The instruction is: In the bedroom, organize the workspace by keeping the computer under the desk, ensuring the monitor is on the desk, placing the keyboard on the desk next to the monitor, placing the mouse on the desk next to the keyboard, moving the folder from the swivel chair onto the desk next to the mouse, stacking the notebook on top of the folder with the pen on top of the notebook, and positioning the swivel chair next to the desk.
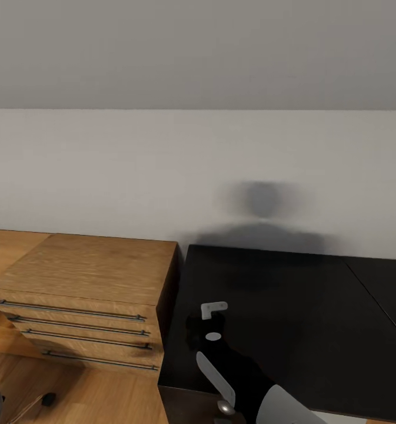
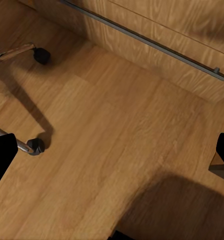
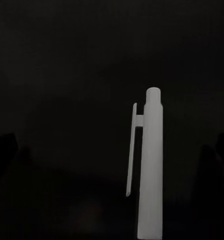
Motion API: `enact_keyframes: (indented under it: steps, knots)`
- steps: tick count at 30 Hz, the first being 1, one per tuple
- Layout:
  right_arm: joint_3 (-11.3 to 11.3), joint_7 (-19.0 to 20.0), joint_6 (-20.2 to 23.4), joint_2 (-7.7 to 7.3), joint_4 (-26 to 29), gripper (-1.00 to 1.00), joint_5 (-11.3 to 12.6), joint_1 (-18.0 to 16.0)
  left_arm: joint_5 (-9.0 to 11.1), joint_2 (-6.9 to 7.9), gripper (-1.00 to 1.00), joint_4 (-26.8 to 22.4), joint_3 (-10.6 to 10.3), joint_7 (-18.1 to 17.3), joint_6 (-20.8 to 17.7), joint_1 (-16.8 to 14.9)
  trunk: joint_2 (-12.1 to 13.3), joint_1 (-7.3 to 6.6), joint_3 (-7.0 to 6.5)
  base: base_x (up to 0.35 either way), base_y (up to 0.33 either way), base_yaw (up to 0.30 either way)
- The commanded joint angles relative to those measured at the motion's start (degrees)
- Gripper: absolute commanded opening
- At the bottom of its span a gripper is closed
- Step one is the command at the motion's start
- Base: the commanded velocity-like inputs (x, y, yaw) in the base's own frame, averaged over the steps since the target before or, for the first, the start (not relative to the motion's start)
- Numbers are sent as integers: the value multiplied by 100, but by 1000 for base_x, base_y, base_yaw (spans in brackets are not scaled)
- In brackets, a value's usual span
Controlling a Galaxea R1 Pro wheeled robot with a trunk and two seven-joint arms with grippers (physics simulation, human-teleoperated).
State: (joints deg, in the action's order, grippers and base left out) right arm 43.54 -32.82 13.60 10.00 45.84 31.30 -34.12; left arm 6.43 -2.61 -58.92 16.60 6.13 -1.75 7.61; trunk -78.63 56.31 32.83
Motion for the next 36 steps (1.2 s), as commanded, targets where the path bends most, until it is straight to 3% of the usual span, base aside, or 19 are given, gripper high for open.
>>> enact_keyframes:
  steps: [1,20,21,36]
  knots:
    - [2,-38,40,0,4,100,22,-7,60,-3,100,-14,2,11,-18,3,-3,0,5,0,0,0]
    - [-126,-43,144,0,4,100,24,-7,60,-3,100,-14,2,9,-18,3,-3,0,5,0,0,0]
    - [-126,-44,148,0,4,-100,22,-7,60,-3,100,-14,2,9,-18,3,-3,0,5,0,0,0]
    - [-126,-57,160,0,12,-100,16,-7,60,-3,100,-14,2,11,-18,5,-3,0,5,0,0,0]
